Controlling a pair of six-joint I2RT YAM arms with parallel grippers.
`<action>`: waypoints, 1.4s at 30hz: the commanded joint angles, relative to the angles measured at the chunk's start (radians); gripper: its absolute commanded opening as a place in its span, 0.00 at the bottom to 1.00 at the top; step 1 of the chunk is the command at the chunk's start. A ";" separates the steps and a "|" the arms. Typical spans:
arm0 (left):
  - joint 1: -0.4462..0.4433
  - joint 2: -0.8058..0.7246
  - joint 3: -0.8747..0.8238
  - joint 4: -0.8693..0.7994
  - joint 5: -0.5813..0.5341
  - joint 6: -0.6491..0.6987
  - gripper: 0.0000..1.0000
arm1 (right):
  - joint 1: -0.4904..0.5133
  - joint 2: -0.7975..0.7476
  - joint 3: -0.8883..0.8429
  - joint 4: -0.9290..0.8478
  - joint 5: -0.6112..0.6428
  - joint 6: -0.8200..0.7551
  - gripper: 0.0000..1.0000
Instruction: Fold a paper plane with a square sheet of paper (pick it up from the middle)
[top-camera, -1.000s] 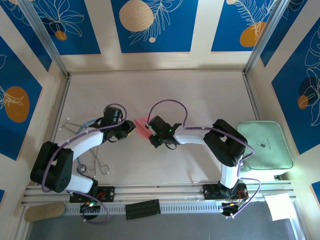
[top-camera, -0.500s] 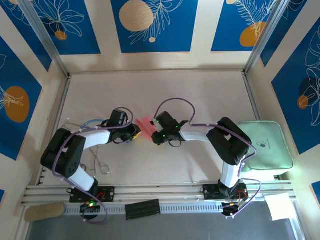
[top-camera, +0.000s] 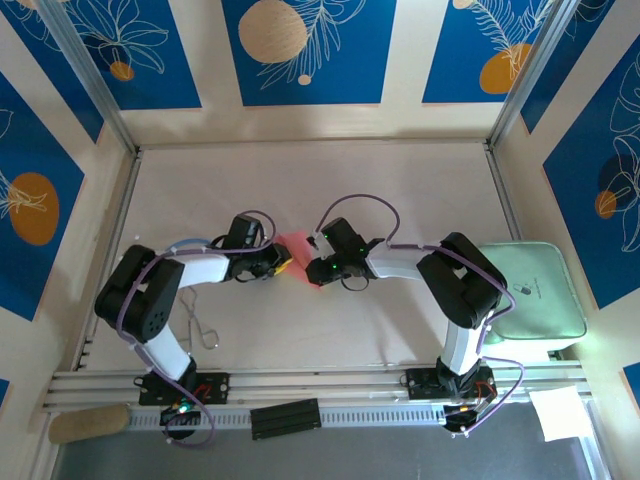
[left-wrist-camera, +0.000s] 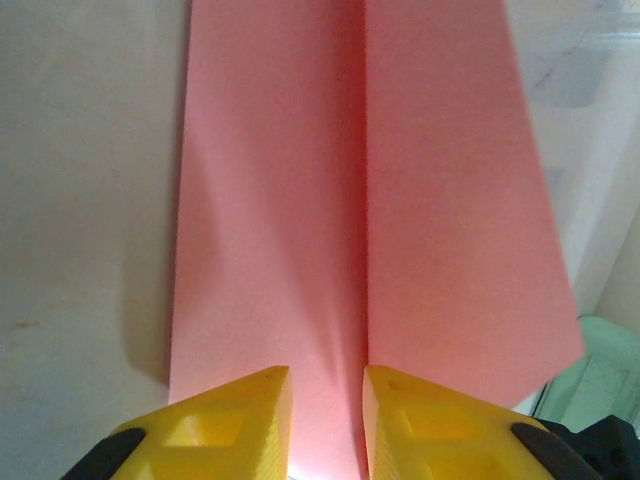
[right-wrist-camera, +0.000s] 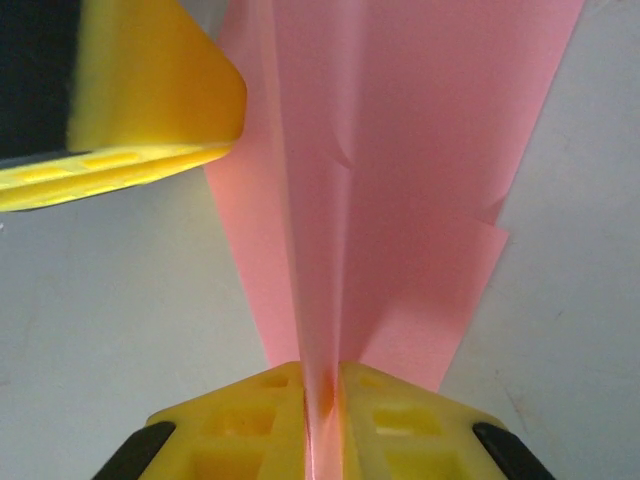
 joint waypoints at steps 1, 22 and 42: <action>-0.009 0.028 0.024 0.019 0.030 -0.009 0.26 | -0.004 -0.029 -0.009 0.007 -0.041 0.010 0.16; -0.011 0.052 0.016 -0.036 0.019 -0.006 0.28 | 0.009 -0.021 0.019 -0.034 0.055 -0.001 0.21; -0.022 0.056 0.037 -0.051 0.035 0.008 0.27 | 0.004 -0.019 0.016 -0.014 -0.023 -0.013 0.15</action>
